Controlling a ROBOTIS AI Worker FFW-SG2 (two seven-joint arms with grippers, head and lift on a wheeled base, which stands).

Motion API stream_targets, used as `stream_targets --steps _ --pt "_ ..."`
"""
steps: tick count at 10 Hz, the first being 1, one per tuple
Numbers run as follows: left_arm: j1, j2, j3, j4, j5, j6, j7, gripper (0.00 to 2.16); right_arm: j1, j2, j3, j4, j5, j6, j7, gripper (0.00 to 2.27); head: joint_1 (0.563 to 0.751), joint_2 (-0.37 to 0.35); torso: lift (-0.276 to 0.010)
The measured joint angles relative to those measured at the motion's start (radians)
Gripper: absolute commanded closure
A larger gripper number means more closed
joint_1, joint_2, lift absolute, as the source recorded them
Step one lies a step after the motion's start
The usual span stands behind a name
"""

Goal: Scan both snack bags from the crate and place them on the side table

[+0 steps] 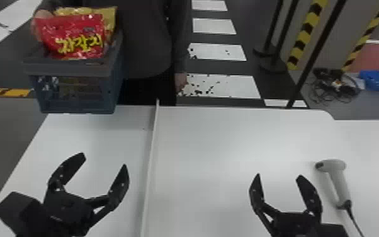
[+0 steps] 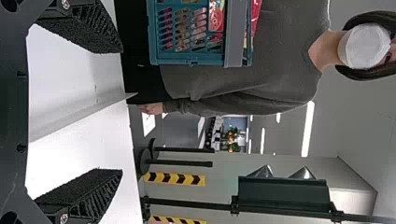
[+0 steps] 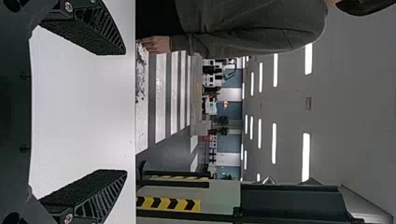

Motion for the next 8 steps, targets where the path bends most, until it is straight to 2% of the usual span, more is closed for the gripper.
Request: stream_targets --steps 8 --pt "0.000 0.000 0.000 0.000 -0.002 0.000 0.001 0.08 -0.002 0.000 0.002 0.001 0.002 0.002 0.000 0.08 0.695 -0.055 -0.095"
